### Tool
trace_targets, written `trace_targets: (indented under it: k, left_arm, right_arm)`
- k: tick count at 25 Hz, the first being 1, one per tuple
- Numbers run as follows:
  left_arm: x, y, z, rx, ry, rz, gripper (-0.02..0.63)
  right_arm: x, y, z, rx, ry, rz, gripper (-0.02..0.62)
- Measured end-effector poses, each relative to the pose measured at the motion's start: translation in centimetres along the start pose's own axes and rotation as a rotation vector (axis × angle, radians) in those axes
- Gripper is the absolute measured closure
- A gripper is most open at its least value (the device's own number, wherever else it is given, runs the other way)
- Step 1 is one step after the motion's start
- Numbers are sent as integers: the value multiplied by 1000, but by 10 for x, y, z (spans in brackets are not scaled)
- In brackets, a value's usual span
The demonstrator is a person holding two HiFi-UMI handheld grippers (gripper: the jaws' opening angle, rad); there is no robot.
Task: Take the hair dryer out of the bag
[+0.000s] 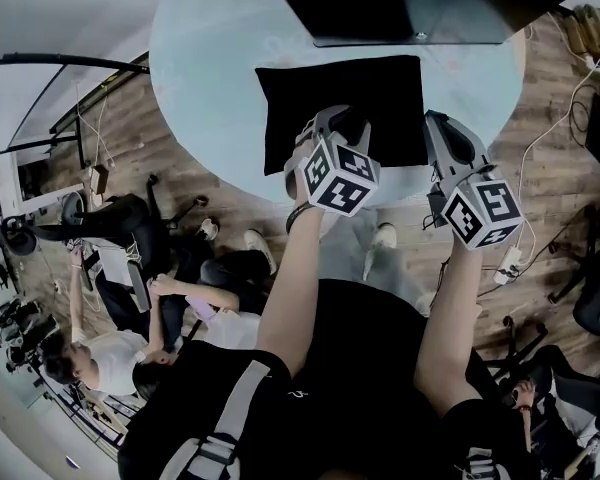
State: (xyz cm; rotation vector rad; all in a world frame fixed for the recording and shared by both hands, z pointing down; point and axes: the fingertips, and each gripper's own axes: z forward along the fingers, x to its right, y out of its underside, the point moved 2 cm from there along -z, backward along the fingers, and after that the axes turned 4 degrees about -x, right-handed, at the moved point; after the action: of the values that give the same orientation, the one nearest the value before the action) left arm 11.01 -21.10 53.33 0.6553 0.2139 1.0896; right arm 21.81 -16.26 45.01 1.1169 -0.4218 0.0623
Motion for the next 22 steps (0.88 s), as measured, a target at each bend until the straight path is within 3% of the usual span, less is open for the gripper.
trace_targets:
  k: [4, 13, 22]
  left_arm:
    - [-5, 3, 13, -24, -7, 10, 457]
    - [1, -3, 27, -34, 72, 43, 462]
    - [11, -5, 24, -32, 112, 57, 594]
  right_arm:
    - [7, 7, 3, -8, 23, 20, 592]
    - [13, 13, 10, -36, 64, 49, 592]
    - [7, 11, 15, -51, 63, 35, 592]
